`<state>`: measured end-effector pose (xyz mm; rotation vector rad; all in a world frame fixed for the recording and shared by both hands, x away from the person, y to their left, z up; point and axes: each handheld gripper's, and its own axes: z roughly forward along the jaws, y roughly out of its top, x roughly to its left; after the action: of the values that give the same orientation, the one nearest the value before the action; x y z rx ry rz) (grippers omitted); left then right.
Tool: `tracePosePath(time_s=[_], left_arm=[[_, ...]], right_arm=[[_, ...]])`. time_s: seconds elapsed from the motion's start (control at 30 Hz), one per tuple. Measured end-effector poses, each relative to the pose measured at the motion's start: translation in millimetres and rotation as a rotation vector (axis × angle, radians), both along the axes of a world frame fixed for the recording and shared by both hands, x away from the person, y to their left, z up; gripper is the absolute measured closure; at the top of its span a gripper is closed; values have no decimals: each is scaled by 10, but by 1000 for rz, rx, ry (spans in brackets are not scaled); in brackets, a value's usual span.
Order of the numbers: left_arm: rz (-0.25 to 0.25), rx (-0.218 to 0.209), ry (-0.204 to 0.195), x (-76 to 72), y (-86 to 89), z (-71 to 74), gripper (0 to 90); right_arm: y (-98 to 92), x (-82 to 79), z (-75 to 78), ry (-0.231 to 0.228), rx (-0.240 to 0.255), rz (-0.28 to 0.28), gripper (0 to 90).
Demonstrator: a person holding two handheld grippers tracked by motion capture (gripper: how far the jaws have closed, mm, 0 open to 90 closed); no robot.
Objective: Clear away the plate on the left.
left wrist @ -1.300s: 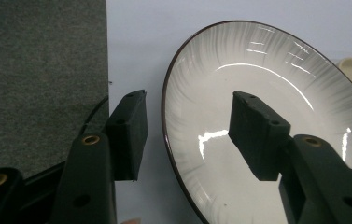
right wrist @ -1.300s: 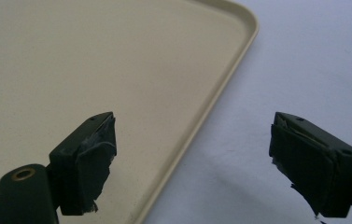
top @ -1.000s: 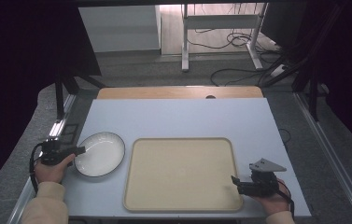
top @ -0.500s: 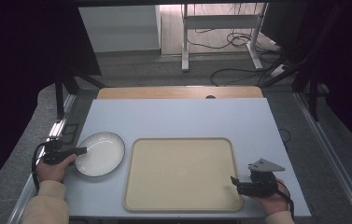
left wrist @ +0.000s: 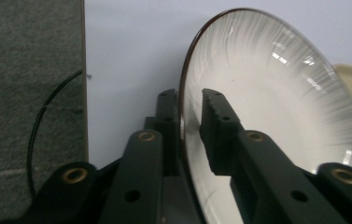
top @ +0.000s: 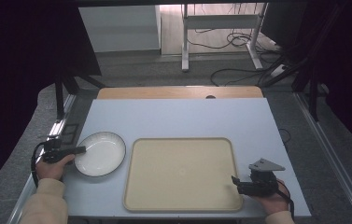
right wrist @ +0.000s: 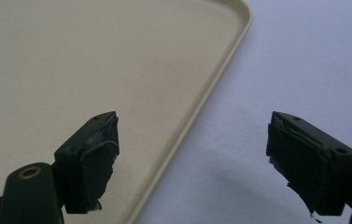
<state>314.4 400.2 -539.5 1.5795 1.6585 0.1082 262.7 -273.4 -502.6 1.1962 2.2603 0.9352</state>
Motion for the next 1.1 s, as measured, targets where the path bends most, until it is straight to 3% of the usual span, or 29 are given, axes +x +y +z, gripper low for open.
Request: tracePosePath(time_s=[0.13,0.27,0.77,0.9,1.1], left_arm=[[-19,-22,-5,-23,30,59,827],[-39,-2,-5,-31,25,106,834],[-25,50,-39,-32,-85,259,843],[-23,21,-54,-39,-87,284,845],[-26,14,-57,-42,-90,301,843]], right_arm=[[-10,4,1,-1,-3,-9,178],[-25,-2,6,-2,0,-12,178],[-42,-3,11,-7,2,-13,178],[-41,-7,14,-10,2,-14,178],[-51,-7,15,-11,3,-16,178]])
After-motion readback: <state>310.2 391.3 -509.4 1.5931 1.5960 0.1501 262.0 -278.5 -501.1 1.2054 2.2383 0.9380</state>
